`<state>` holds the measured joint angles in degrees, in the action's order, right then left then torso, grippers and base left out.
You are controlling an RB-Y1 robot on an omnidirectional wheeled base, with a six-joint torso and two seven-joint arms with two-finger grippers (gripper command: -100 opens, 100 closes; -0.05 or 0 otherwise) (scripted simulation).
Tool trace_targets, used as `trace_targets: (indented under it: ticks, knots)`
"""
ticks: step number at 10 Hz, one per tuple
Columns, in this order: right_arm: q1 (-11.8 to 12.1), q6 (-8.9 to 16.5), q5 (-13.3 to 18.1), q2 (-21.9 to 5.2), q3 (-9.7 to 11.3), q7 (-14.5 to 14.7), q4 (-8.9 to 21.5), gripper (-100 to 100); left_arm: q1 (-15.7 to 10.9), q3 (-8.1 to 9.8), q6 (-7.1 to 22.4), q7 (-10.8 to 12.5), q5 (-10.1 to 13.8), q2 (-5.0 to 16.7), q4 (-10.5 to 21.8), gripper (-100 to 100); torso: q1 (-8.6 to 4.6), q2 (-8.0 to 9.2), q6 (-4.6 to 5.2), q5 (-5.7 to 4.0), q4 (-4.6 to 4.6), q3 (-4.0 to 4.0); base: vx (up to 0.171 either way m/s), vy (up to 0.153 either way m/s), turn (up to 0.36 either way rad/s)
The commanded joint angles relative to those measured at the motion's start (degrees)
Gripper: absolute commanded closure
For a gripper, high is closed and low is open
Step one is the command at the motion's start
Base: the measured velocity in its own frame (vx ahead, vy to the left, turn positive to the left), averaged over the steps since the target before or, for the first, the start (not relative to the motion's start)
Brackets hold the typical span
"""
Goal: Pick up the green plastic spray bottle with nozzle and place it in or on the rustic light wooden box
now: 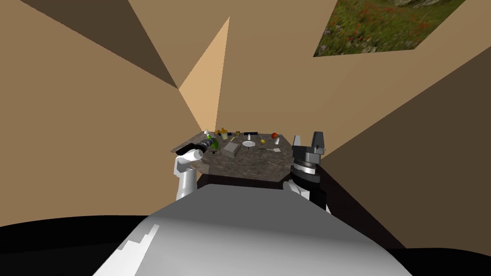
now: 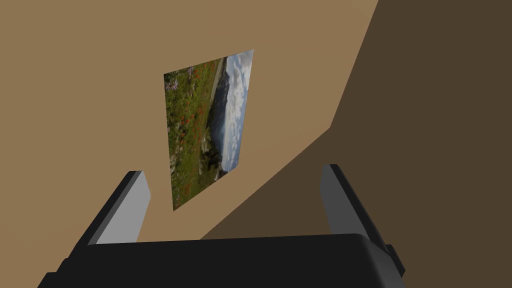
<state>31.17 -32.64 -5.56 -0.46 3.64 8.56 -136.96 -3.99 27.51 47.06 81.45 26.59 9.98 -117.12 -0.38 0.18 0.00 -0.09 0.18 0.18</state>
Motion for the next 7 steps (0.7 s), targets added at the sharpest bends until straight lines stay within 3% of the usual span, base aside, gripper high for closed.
trace_targets:
  ticks: [1,7]
  knots:
    - [0.0,0.0,0.0,0.0,0.0,0.0,0.0,0,0.0,-0.50,2.2,0.6,0.8,1.3,-1.3,100,0.00,0.00,0.00,0.00,0.00,0.00,0.045,-0.120,0.039]
    - [0.0,0.0,0.0,0.0,0.0,0.0,0.0,0,0.9,-4.01,8.5,0.6,5.4,5.6,-6.2,100,-0.08,-0.12,0.23,-0.04,0.00,-0.06,0.049,-0.102,0.038]
